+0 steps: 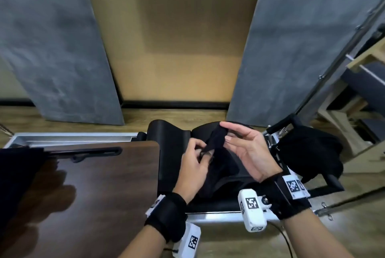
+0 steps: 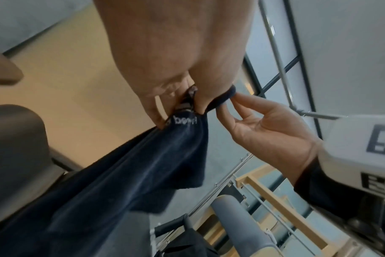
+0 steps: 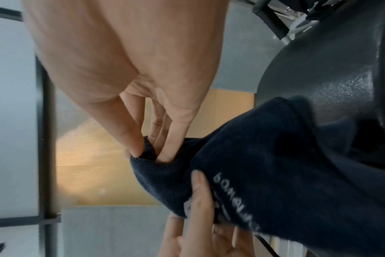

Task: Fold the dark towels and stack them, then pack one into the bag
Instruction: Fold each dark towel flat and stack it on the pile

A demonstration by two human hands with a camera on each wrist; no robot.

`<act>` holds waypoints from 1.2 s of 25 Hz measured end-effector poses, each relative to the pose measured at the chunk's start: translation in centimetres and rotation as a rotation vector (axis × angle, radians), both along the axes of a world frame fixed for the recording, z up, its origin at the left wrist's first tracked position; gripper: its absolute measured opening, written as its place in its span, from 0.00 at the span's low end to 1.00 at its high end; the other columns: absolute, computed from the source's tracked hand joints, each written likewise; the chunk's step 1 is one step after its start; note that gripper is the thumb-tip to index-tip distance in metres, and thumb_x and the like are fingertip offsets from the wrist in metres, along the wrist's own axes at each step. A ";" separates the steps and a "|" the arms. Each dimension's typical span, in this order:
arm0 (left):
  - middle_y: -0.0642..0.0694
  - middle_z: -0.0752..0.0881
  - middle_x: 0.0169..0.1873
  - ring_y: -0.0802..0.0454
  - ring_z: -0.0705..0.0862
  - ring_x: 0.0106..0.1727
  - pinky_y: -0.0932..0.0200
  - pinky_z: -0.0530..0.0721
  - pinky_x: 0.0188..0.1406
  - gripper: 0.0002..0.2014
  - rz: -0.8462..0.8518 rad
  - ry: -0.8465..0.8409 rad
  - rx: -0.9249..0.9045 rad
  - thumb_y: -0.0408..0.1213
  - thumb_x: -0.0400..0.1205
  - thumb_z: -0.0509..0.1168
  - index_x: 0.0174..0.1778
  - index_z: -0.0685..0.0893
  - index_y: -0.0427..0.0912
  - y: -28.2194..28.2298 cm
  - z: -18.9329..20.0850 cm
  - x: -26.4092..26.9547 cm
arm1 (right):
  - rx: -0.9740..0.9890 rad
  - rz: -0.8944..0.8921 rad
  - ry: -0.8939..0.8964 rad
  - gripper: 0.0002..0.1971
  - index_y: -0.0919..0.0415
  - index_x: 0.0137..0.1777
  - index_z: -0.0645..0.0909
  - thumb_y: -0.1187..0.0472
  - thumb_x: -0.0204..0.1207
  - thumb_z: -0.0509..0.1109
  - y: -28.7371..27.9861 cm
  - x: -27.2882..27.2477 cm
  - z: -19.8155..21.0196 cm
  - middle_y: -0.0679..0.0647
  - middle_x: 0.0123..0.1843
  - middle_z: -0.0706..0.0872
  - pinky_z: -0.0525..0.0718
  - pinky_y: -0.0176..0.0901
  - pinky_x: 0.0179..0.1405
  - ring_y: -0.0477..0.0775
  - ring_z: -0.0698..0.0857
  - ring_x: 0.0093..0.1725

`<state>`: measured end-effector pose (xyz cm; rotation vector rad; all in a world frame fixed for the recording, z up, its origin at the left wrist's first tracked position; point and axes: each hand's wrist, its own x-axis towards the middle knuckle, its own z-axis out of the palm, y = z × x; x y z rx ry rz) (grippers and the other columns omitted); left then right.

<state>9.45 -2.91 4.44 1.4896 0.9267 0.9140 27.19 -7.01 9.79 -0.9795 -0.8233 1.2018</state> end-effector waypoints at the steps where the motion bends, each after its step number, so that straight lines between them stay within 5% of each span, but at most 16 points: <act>1: 0.45 0.93 0.41 0.55 0.89 0.41 0.59 0.84 0.43 0.10 -0.003 -0.027 0.009 0.34 0.88 0.71 0.50 0.78 0.53 -1.2 1.3 -1.1 | 0.022 -0.004 -0.031 0.23 0.67 0.71 0.86 0.79 0.77 0.72 -1.6 -0.8 1.1 0.83 0.68 0.82 0.87 0.59 0.70 0.70 0.85 0.65; 5: 0.40 0.92 0.42 0.55 0.89 0.44 0.57 0.86 0.48 0.02 0.032 -0.087 0.086 0.32 0.87 0.73 0.51 0.86 0.40 -4.1 6.4 -5.1 | 0.060 -0.030 -0.174 0.32 0.60 0.75 0.84 0.85 0.74 0.72 -6.5 -4.2 4.3 0.63 0.72 0.86 0.89 0.51 0.63 0.62 0.87 0.63; 7: 0.37 0.90 0.38 0.54 0.86 0.41 0.53 0.83 0.45 0.09 0.042 -0.090 0.134 0.35 0.89 0.70 0.47 0.87 0.33 -5.3 8.6 -6.9 | 0.090 0.013 -0.291 0.36 0.55 0.77 0.82 0.86 0.73 0.72 -8.8 -6.3 5.4 0.53 0.76 0.84 0.88 0.50 0.65 0.60 0.87 0.69; 10: 0.45 0.86 0.33 0.54 0.81 0.37 0.53 0.78 0.41 0.15 0.046 -0.062 0.164 0.37 0.92 0.67 0.43 0.86 0.32 -7.1 10.9 -9.6 | 0.152 0.203 -0.400 0.39 0.50 0.80 0.79 0.84 0.73 0.73 -11.6 -9.7 6.1 0.49 0.83 0.77 0.85 0.59 0.71 0.60 0.83 0.76; 12: 0.44 0.83 0.33 0.51 0.79 0.37 0.51 0.75 0.41 0.17 0.025 -0.053 0.174 0.39 0.93 0.65 0.43 0.86 0.31 -8.0 11.8 -11.3 | 0.184 0.172 -0.559 0.34 0.48 0.76 0.83 0.78 0.74 0.76 -12.7 -11.9 6.1 0.45 0.83 0.76 0.85 0.59 0.71 0.57 0.84 0.75; 15: 0.43 0.79 0.32 0.51 0.75 0.36 0.51 0.71 0.40 0.20 -0.025 0.008 0.180 0.41 0.94 0.63 0.43 0.83 0.28 -9.0 12.3 -14.6 | 0.254 -0.109 -0.762 0.16 0.53 0.55 0.94 0.75 0.75 0.79 -13.5 -15.6 6.0 0.46 0.64 0.87 0.89 0.58 0.63 0.54 0.90 0.62; 17: 0.48 0.79 0.30 0.53 0.75 0.35 0.51 0.72 0.40 0.19 -0.084 0.092 0.192 0.44 0.93 0.63 0.43 0.82 0.32 -9.7 12.5 -17.1 | 0.263 -0.221 -0.785 0.13 0.54 0.47 0.94 0.74 0.75 0.79 -13.7 -18.0 6.0 0.46 0.54 0.91 0.90 0.60 0.55 0.56 0.91 0.51; 19: 0.52 0.89 0.36 0.55 0.84 0.39 0.55 0.80 0.44 0.12 -0.173 0.110 0.107 0.47 0.89 0.70 0.56 0.83 0.40 -10.6 12.4 -20.1 | 0.257 -0.310 -0.792 0.13 0.52 0.46 0.92 0.73 0.76 0.77 -13.9 -20.6 6.2 0.47 0.48 0.93 0.90 0.62 0.53 0.54 0.92 0.48; 21: 0.53 0.90 0.55 0.61 0.90 0.53 0.67 0.84 0.53 0.34 -0.312 0.102 0.018 0.50 0.76 0.84 0.72 0.71 0.54 -11.9 11.9 -23.4 | 0.221 -0.398 -0.723 0.13 0.51 0.46 0.92 0.73 0.77 0.76 -14.3 -22.7 6.4 0.48 0.45 0.94 0.91 0.59 0.54 0.52 0.93 0.49; 23: 0.57 0.81 0.62 0.72 0.85 0.59 0.76 0.80 0.54 0.48 -0.383 0.209 0.090 0.53 0.65 0.90 0.72 0.63 0.64 -13.2 11.0 -27.2 | 0.156 -0.444 -0.592 0.13 0.52 0.44 0.92 0.73 0.77 0.76 -15.0 -25.8 6.8 0.50 0.45 0.95 0.91 0.58 0.56 0.53 0.94 0.49; 27: 0.51 0.89 0.52 0.52 0.89 0.55 0.51 0.87 0.58 0.17 -0.304 0.167 0.266 0.43 0.77 0.83 0.54 0.82 0.52 -15.0 10.3 -32.8 | 0.147 -0.423 -0.441 0.10 0.58 0.51 0.92 0.73 0.80 0.75 -17.4 -32.1 7.3 0.54 0.54 0.94 0.87 0.52 0.59 0.54 0.92 0.55; 30: 0.49 0.93 0.45 0.47 0.92 0.51 0.45 0.87 0.57 0.02 -0.259 0.050 0.270 0.37 0.84 0.77 0.47 0.90 0.45 -15.7 11.0 -36.0 | 0.225 -0.228 -0.416 0.10 0.59 0.60 0.91 0.63 0.80 0.79 -19.8 -36.0 7.7 0.56 0.61 0.92 0.85 0.40 0.62 0.51 0.90 0.63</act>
